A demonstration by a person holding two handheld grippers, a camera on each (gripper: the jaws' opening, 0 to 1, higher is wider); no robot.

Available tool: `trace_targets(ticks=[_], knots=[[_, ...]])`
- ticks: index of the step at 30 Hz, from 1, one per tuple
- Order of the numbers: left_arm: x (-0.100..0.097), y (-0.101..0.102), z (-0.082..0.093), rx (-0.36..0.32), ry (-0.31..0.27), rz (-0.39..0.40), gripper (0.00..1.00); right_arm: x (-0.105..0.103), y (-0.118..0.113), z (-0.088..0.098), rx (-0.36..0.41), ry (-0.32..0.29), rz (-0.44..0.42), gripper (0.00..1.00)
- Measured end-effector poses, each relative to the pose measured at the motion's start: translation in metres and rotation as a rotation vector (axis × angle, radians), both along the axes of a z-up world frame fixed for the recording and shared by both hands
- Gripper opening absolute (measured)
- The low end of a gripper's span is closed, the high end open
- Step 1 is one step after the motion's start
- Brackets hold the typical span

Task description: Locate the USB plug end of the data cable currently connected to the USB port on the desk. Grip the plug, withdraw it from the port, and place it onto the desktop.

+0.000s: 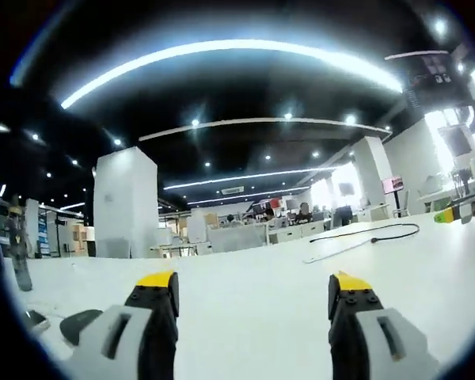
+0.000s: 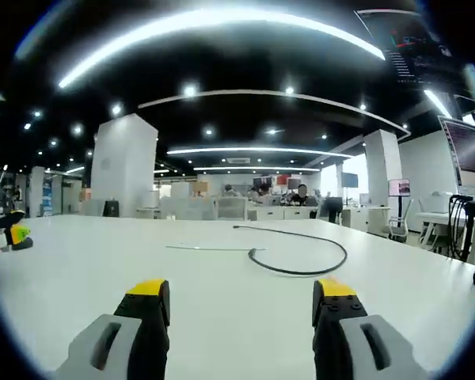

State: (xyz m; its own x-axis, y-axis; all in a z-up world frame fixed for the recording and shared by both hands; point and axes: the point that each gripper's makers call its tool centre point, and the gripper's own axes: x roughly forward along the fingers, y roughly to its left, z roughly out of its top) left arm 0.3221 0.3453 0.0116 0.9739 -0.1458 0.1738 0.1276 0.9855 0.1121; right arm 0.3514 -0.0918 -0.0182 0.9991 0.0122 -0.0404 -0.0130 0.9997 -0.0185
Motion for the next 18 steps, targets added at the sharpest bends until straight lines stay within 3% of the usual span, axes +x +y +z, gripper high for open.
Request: trace_targets(ticks=[2, 9, 14, 18], knots=[[0.0, 0.002, -0.009, 0.001, 0.034, 0.002, 0.78, -0.002, -0.005, -0.004, -0.014, 0.013, -0.023, 0.74], [-0.005, 0.017, -0.005, -0.02, 0.002, 0.048, 0.79, -0.004, -0.004, 0.003, -0.031, -0.024, -0.027, 0.73], [-0.007, 0.015, -0.001, -0.056, -0.019, 0.03, 0.79, -0.003, -0.002, 0.002, -0.029, -0.023, -0.017, 0.73], [-0.008, 0.013, -0.001, -0.033, -0.021, 0.032, 0.79, -0.003, -0.002, 0.001, -0.035, -0.017, -0.015, 0.73]])
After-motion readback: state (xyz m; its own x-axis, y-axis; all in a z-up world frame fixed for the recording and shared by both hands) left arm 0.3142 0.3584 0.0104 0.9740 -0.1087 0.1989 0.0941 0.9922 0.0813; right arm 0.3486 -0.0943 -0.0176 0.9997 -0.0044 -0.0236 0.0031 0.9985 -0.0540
